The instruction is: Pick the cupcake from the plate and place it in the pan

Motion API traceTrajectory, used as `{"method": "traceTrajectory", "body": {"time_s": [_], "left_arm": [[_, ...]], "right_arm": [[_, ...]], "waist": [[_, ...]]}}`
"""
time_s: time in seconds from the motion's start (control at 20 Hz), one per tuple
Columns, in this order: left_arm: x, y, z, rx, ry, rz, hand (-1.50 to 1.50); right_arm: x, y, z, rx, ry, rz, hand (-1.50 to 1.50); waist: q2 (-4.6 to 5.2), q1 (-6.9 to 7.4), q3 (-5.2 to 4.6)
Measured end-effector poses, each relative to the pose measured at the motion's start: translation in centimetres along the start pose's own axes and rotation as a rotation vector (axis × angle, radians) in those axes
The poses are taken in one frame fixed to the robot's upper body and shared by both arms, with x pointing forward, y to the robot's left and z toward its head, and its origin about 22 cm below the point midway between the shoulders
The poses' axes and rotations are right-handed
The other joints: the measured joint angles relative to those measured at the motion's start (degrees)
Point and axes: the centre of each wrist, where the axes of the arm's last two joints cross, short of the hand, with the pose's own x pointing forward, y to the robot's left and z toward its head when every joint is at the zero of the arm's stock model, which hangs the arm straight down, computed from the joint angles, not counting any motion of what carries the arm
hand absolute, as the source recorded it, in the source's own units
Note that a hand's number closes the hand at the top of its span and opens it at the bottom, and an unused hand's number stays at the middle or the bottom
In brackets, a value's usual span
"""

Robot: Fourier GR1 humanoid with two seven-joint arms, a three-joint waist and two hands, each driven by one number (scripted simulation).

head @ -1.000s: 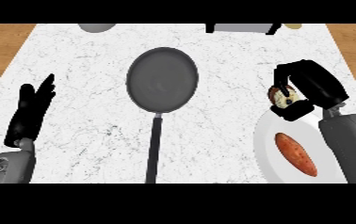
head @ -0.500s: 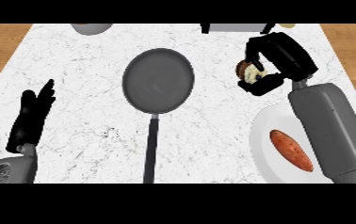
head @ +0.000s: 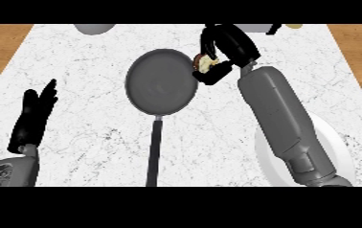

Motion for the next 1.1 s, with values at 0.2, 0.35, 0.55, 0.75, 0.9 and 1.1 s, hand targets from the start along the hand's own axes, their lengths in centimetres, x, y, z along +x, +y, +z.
{"method": "traceTrajectory", "body": {"time_s": [0.2, 0.35, 0.55, 0.75, 0.9, 1.1], "left_arm": [[0.2, 0.0, -0.4, -0.004, -0.014, -0.003, 0.00], [0.7, -0.7, -0.3, -0.022, -0.023, -0.004, 0.00], [1.4, -1.4, -0.8, -0.040, -0.038, -0.007, 0.00], [1.9, -2.0, -1.0, -0.067, -0.055, -0.014, 0.00], [3.0, -2.7, -1.3, -0.082, -0.074, -0.019, 0.00], [3.4, -3.1, -1.6, -0.102, -0.093, -0.026, 0.00]], "right_arm": [[1.1, 2.1, -2.3, 0.013, 0.036, -0.044, 1.50], [1.4, 3.6, -3.2, 0.026, 0.067, -0.051, 1.50], [1.2, 4.9, -3.6, 0.045, 0.101, -0.058, 1.50], [0.5, 6.2, -3.2, 0.062, 0.124, -0.068, 1.50], [-0.1, 7.0, -2.7, 0.077, 0.143, -0.096, 1.50], [-1.0, 7.8, -1.8, 0.093, 0.188, -0.188, -1.50]], "waist": [[0.27, 0.90, -0.01], [0.44, 1.80, 0.00], [0.90, 3.16, 0.00], [1.31, 4.97, 0.01], [1.65, 6.30, 0.04], [2.10, 8.04, 0.05]]}}
